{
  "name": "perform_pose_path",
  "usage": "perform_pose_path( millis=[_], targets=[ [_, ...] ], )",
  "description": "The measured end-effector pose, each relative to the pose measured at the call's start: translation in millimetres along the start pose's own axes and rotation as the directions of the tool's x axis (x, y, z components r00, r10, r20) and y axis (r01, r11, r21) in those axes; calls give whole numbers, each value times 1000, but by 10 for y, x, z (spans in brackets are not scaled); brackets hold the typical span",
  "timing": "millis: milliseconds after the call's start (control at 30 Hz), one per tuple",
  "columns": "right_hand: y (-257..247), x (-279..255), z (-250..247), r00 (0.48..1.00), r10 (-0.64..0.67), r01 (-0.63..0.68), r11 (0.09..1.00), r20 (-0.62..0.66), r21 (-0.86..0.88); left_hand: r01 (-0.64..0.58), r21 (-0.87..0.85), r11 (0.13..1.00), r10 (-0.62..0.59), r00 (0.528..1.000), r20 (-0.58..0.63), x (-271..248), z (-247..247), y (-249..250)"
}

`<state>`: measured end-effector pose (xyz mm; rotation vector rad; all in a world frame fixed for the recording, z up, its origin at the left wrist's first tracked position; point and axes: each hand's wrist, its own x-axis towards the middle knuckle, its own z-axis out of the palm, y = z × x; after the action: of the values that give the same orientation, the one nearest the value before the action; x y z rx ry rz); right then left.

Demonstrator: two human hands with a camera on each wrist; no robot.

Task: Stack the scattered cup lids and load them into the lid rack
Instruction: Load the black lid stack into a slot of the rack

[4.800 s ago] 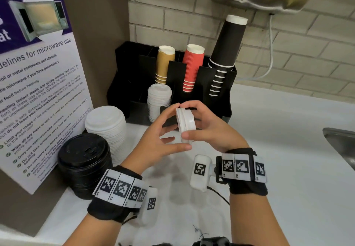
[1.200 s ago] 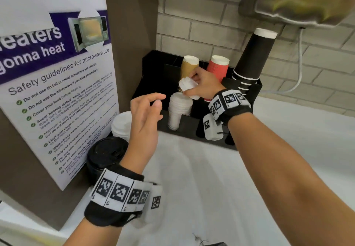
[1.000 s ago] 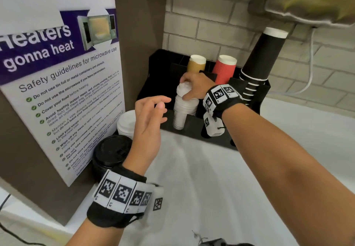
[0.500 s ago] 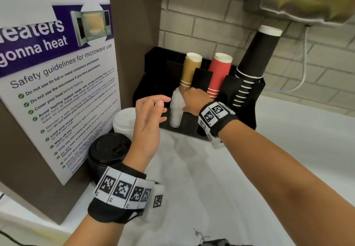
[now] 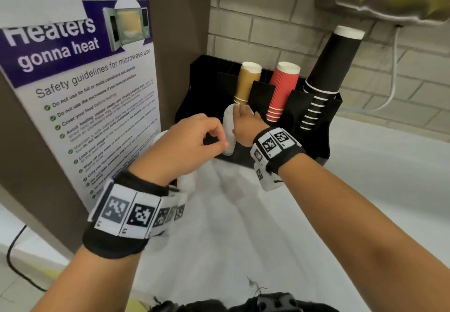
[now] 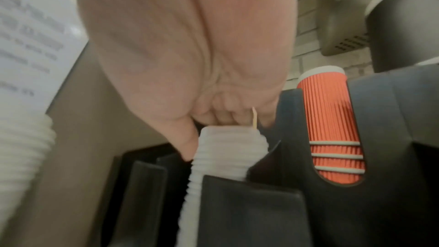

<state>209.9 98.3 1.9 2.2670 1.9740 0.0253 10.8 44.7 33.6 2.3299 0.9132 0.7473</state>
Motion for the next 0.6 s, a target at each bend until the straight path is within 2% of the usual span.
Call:
perform_pose_path(
  millis=[33, 100, 133, 167, 200, 267, 300, 367, 433, 600],
  targets=[
    [-17, -64, -13, 994, -28, 33, 998, -104, 46, 39, 141, 989, -45, 998, 39, -18, -79, -5],
    [-76, -211, -10, 933, -71, 118, 986, -354, 115, 144, 337, 930, -183, 979, 88, -70, -207, 3],
    [-126, -290, 2, 893, -83, 165, 975, -442, 151, 202, 398, 895, -265, 958, 109, -97, -246, 16],
    [-184, -371, 16, 879, -102, 221, 953, -465, 209, 254, 452, 855, -344, 930, 128, -125, -270, 23],
    [-239, -450, 45, 896, -147, 283, 915, -419, 286, 292, 504, 813, -412, 900, 144, -155, -285, 19],
    [-350, -590, 149, 937, -320, 348, 854, -139, 387, 333, 598, 729, -514, 843, 157, -215, -293, -6],
    [-399, -654, 213, 914, -406, 362, 844, 30, 397, 339, 627, 702, -545, 822, 166, -238, -288, -26],
    [-539, -753, 352, 811, -525, 395, 817, 259, 420, 353, 650, 673, -591, 785, 186, -315, -287, -68],
    [-626, -806, 498, 768, -555, 378, 795, 319, 475, 353, 666, 657, -617, 759, 207, -341, -258, -83],
    [-796, -885, 760, 742, -600, 293, 690, 298, 662, 329, 728, 602, -643, 741, 197, -459, -175, -126]
  ],
)
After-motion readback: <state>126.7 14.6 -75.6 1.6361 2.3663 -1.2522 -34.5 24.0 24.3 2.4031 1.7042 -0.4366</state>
